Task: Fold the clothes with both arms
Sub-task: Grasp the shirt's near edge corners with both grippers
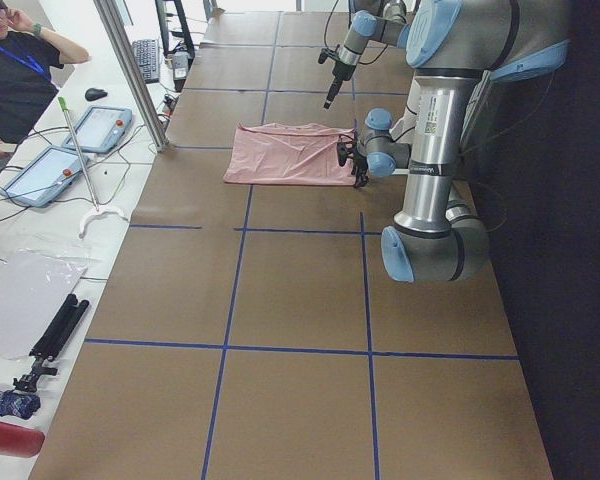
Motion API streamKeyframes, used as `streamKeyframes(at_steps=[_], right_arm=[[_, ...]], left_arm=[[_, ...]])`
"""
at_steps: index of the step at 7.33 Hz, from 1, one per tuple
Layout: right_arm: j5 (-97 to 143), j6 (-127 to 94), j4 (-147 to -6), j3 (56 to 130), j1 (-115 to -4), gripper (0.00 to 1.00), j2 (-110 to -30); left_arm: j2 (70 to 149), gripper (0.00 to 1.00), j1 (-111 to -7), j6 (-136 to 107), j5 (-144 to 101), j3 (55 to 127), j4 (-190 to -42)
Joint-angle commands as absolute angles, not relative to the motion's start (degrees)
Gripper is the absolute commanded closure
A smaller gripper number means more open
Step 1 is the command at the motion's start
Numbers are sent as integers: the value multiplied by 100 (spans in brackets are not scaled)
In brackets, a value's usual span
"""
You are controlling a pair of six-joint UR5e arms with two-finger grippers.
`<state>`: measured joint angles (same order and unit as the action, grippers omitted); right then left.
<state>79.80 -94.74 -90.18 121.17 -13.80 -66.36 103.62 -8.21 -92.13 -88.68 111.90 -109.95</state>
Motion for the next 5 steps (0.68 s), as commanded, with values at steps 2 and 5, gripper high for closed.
streamKeyframes(at_steps=[2, 5], right_arm=[[7980, -9475, -9018, 12111, -1380, 0, -6636], [7954, -9631, -9018, 12033, -1354, 0, -6636]], left_arm=[[10423, 86, -800, -9220, -8868, 11197, -10995], [10441, 100, -809, -9193, -8851, 11206, -10986]])
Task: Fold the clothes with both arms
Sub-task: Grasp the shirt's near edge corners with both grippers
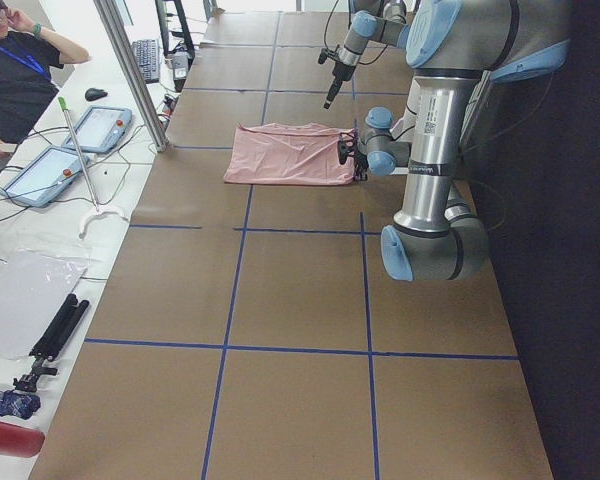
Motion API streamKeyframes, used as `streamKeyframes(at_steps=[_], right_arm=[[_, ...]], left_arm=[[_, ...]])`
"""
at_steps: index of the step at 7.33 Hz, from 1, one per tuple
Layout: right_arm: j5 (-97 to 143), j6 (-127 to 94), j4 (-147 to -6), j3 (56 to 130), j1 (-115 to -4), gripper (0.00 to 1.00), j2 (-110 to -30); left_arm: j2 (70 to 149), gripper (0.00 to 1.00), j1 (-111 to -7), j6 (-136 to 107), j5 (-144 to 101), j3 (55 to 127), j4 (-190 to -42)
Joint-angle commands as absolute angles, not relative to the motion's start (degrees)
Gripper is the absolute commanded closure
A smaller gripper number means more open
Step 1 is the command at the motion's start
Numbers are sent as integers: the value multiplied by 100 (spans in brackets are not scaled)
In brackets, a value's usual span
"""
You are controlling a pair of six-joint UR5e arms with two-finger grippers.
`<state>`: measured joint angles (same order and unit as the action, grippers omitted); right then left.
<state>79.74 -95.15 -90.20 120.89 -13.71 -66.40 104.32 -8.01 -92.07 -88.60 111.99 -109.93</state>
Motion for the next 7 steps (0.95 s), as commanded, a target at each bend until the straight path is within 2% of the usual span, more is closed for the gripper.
streamKeyframes(at_steps=[1, 2, 4, 7], right_arm=[[7806, -10268, -9026, 11797, -1197, 8, -6549], [7787, -10570, -9026, 11569, -1074, 16, -6461], [7822, -11467, -9044, 11322, -871, 18, -6434], [7857, -11663, -9062, 10961, -774, 23, -6294]], left_arm=[[10441, 100, -809, -9185, -8842, 11250, -10986], [10441, 100, -809, -9185, -8842, 11267, -10986], [10441, 100, -835, -9185, -8729, 11268, -10986], [10441, 100, -835, -9202, -8675, 11268, -10986]])
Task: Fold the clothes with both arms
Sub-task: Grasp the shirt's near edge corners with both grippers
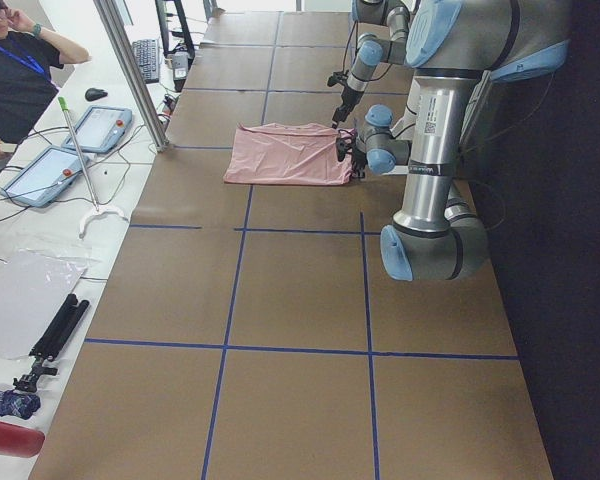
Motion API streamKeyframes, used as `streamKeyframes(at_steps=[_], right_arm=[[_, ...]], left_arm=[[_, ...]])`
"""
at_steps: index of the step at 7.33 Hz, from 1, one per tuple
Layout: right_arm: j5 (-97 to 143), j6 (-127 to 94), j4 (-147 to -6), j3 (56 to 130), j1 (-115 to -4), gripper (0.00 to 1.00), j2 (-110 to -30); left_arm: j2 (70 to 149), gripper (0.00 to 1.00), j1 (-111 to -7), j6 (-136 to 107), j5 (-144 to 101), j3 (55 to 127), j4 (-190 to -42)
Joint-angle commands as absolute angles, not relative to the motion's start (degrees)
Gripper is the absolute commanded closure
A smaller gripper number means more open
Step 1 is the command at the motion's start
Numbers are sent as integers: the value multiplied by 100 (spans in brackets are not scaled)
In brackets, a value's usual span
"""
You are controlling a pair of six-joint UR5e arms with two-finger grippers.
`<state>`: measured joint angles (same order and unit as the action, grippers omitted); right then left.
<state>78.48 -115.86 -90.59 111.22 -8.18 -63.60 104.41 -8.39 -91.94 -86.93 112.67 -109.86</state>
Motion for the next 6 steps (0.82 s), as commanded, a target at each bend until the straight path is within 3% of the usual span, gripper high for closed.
streamKeyframes(at_steps=[1, 3, 6], right_arm=[[7857, -11672, -9062, 10960, -730, 24, -6284], [7857, -11672, -9053, 10960, -651, 29, -6302], [7857, -11672, -9053, 10951, -536, 30, -6311]], left_arm=[[10441, 100, -835, -9202, -8675, 11268, -10986], [10441, 100, -835, -9202, -8684, 11268, -10986], [10441, 100, -835, -9202, -8684, 11268, -10986]])
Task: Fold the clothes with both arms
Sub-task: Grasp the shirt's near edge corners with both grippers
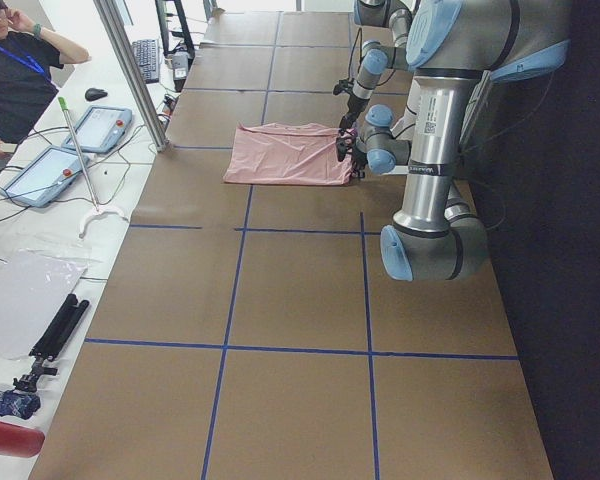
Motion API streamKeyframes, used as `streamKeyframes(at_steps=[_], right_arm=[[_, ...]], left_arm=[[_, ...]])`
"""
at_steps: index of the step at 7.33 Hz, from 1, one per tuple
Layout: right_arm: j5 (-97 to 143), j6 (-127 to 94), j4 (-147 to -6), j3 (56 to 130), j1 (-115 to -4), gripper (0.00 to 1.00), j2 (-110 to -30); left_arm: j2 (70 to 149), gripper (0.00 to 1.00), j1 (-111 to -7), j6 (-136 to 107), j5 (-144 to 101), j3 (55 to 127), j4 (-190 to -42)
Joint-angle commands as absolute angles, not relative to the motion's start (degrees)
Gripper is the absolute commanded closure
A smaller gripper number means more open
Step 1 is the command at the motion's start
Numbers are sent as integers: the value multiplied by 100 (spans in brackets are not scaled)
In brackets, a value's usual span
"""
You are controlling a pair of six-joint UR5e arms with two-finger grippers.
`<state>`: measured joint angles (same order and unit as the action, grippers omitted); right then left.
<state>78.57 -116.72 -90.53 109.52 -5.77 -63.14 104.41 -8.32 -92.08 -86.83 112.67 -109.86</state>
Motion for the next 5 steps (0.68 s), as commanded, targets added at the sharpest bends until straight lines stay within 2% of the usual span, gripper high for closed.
streamKeyframes(at_steps=[1, 5], right_arm=[[7849, -11681, -9053, 10934, -510, 30, -6319], [7822, -11689, -9044, 10811, -501, 30, -6319]], left_arm=[[10441, 100, -835, -9202, -8684, 11268, -10986], [10441, 100, -826, -9202, -8692, 11268, -10986]])
